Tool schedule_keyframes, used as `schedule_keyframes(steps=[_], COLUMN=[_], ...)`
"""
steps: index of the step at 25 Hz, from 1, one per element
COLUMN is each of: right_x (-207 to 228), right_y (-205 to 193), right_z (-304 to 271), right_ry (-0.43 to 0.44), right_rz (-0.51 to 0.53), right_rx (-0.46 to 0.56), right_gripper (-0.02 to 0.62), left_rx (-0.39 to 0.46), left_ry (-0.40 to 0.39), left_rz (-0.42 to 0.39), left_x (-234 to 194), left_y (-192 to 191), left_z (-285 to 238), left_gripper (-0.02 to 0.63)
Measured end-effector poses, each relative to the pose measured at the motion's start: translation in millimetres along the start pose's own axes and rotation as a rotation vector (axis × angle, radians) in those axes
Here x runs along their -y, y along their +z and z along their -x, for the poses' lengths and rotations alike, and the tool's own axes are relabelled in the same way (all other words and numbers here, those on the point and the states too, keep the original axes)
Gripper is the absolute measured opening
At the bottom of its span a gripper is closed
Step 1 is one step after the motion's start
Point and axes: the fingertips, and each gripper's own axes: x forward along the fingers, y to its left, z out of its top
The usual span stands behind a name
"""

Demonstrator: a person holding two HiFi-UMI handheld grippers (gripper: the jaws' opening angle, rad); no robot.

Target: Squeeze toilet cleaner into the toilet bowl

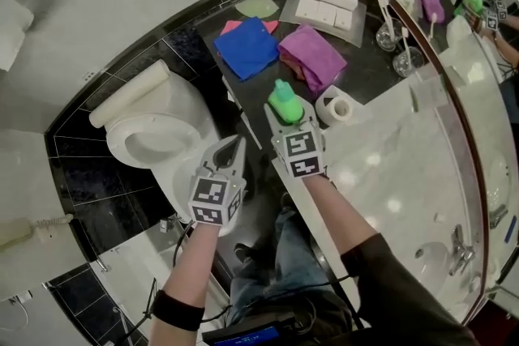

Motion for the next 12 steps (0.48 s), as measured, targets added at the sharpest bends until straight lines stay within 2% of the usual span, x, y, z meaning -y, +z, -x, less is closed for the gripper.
schedule_keyframes(steps=[12], right_x=[5.4], right_y=[-7.3], right_z=[-1.0], right_ry=[-0.117], right_rz=[-0.004], right_rx=[0.069], right_gripper=[0.208], left_rx=[-0.01], left_ry=[0.001], left_rz=[-0.01], left_x=[-3.1], left_y=[-4.5], left_z=[-14.3], left_gripper=[0.005])
